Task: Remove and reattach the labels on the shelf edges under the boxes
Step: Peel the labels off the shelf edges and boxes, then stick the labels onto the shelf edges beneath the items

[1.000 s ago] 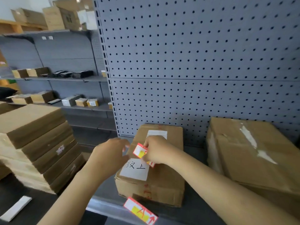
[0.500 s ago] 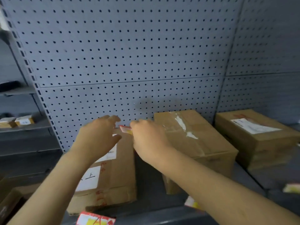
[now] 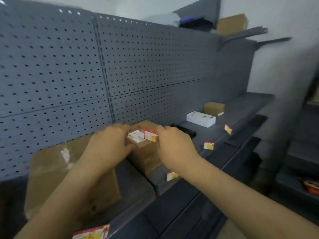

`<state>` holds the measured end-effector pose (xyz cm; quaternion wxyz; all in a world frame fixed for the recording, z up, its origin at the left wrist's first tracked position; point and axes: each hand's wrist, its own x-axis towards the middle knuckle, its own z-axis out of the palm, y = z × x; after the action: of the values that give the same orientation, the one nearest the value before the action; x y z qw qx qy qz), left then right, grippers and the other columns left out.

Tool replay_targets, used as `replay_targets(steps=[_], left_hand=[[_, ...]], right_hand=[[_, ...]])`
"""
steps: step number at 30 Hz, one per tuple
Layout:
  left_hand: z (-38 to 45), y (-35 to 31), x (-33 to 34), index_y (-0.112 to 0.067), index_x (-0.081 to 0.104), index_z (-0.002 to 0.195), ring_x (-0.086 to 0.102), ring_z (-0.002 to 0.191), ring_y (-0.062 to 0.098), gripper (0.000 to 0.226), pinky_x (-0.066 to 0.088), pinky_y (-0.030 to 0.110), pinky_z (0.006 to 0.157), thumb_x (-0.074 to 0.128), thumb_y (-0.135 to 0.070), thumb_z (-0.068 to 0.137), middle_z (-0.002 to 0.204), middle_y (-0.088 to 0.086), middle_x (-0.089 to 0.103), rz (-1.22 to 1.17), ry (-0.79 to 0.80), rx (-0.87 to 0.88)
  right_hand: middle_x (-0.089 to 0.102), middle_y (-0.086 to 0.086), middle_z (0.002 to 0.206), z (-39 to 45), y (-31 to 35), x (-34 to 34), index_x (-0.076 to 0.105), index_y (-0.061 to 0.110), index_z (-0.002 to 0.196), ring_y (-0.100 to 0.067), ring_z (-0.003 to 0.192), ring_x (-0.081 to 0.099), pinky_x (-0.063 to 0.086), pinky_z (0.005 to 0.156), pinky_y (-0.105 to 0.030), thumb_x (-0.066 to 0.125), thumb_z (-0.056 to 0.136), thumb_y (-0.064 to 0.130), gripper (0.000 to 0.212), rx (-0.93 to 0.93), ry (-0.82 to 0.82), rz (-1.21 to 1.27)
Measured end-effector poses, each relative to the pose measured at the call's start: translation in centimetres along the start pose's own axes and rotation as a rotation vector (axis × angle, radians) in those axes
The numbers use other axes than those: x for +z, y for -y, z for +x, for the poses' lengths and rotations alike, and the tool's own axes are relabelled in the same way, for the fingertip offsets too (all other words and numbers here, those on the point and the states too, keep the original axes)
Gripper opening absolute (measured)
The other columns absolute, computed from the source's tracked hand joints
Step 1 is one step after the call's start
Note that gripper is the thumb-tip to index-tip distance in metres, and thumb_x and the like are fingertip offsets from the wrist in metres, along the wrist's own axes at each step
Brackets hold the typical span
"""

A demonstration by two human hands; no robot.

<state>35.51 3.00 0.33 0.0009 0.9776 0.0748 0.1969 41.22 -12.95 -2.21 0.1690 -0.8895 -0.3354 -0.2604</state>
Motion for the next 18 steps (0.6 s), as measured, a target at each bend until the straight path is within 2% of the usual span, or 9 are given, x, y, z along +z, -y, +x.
replay_targets(steps=[4, 6, 9, 12, 16, 18], left_hand=[[3.6, -9.1, 2.3, -0.034, 0.052, 0.123, 0.058, 0.108, 0.019, 0.040, 0.050, 0.035, 0.085, 0.061, -0.039, 0.084, 0.123, -0.006, 0.060, -0.025, 0.029, 0.146], [5.3, -13.0, 3.5, -0.032, 0.052, 0.125, 0.058, 0.109, 0.019, 0.042, 0.050, 0.034, 0.084, 0.062, -0.039, 0.085, 0.122, -0.005, 0.059, -0.047, 0.054, 0.214], [7.9, -18.0, 5.1, -0.030, 0.052, 0.125, 0.058, 0.110, 0.020, 0.044, 0.052, 0.039, 0.087, 0.065, -0.039, 0.084, 0.120, -0.003, 0.060, -0.060, 0.087, 0.298], [10.4, -22.2, 6.7, -0.031, 0.052, 0.127, 0.058, 0.111, 0.020, 0.047, 0.051, 0.037, 0.088, 0.066, -0.040, 0.083, 0.123, -0.004, 0.060, -0.065, 0.104, 0.361], [14.5, -27.1, 9.1, -0.030, 0.051, 0.128, 0.058, 0.113, 0.020, 0.048, 0.050, 0.035, 0.089, 0.064, -0.042, 0.083, 0.128, -0.004, 0.059, -0.086, 0.108, 0.427], [16.8, -29.2, 10.0, -0.030, 0.053, 0.125, 0.059, 0.111, 0.019, 0.044, 0.050, 0.035, 0.086, 0.064, -0.042, 0.083, 0.123, -0.004, 0.062, -0.100, 0.105, 0.457]], right_hand=[[0.062, -0.013, 0.096, -3.0, -8.4, -2.5, 0.047, 0.011, 0.093, -0.033, 0.084, 0.058, 0.024, 0.051, -0.032, 0.050, 0.090, 0.013, 0.004, 0.106, 0.034, -0.075], [0.061, -0.013, 0.094, -4.4, -11.8, -3.4, 0.041, 0.014, 0.086, -0.032, 0.079, 0.055, 0.023, 0.050, -0.031, 0.050, 0.090, 0.014, 0.010, 0.153, 0.036, -0.100], [0.061, -0.012, 0.095, -5.8, -16.6, -4.4, 0.047, 0.011, 0.092, -0.032, 0.082, 0.057, 0.030, 0.055, -0.032, 0.049, 0.091, 0.014, 0.004, 0.243, 0.030, -0.146], [0.062, -0.012, 0.096, -6.5, -21.0, -5.0, 0.052, 0.010, 0.099, -0.031, 0.082, 0.059, 0.036, 0.058, -0.033, 0.051, 0.090, 0.013, 0.009, 0.328, 0.046, -0.194], [0.061, -0.011, 0.095, -6.0, -27.2, -5.3, 0.051, 0.010, 0.097, -0.026, 0.069, 0.046, 0.035, 0.059, -0.033, 0.048, 0.092, 0.014, 0.007, 0.425, 0.046, -0.200], [0.061, -0.011, 0.096, -5.4, -30.2, -5.4, 0.051, 0.009, 0.098, -0.025, 0.071, 0.047, 0.036, 0.059, -0.033, 0.045, 0.093, 0.014, 0.009, 0.470, 0.043, -0.189]])
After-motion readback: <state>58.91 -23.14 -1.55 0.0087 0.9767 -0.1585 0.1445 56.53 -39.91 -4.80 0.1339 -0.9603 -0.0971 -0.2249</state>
